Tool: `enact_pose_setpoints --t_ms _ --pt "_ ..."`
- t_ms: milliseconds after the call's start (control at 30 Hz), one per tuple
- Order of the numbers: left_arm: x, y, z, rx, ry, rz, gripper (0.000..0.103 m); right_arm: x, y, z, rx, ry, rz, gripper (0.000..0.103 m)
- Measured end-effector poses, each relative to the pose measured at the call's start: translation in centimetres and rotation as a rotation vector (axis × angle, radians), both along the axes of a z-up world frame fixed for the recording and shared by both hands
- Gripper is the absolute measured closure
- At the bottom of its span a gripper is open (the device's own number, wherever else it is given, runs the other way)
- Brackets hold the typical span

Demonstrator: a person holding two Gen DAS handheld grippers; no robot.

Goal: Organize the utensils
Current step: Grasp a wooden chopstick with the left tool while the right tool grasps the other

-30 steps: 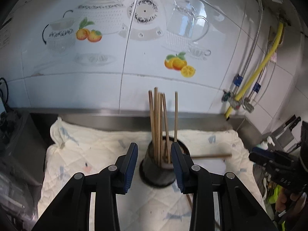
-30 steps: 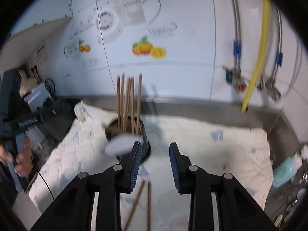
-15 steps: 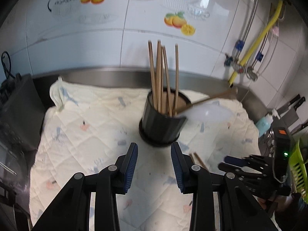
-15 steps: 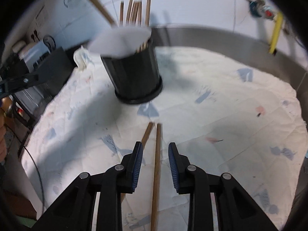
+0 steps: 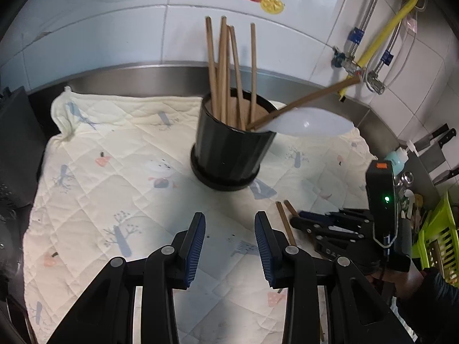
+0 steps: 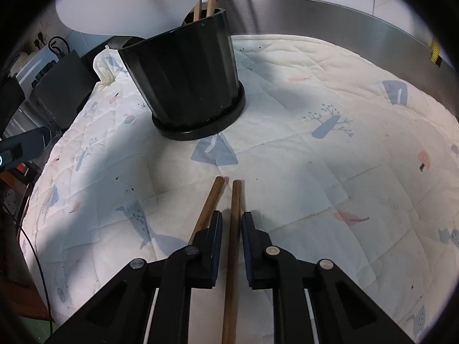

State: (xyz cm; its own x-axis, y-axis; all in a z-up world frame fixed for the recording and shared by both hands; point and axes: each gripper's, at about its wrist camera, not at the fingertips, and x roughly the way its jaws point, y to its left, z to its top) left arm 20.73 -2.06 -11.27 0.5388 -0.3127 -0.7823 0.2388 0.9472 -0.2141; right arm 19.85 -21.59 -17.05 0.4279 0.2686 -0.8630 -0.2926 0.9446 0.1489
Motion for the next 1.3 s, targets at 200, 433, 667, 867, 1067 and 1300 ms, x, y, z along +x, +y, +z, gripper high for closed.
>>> enact_pose_setpoints --t_ms 200,433,667,867,1067,1300 --pt "0.7 -2.3 -1.4 0.005 0.036 -0.052 0.064 -0.2 -0.3 0.1 -0.028 -0.01 0.0 0.093" --pt "1.3 -6.0 -4.3 -0.017 0.118 -0.12 0.064 -1.5 -2.2 0.7 -0.035 -0.011 -0.039 0.093" --pt "2.5 -8.7 -7.0 -0.037 0.164 -0.112 0.064 -3.0 -3.7 0.9 -0.025 -0.004 -0.077 0.093" --pt "3.9 -10.7 -8.5 -0.019 0.176 -0.095 0.064 -3.9 -4.3 0.4 -0.019 0.009 -0.096 0.093" --pt "4.5 -12.3 -9.9 0.046 0.166 -0.092 0.064 -4.0 -4.4 0.5 -0.012 0.016 -0.099 0.093" --pt "4.7 -13.1 -10.3 0.109 0.131 -0.086 0.076 -3.5 -4.5 0.2 -0.001 0.038 -0.094 0.093"
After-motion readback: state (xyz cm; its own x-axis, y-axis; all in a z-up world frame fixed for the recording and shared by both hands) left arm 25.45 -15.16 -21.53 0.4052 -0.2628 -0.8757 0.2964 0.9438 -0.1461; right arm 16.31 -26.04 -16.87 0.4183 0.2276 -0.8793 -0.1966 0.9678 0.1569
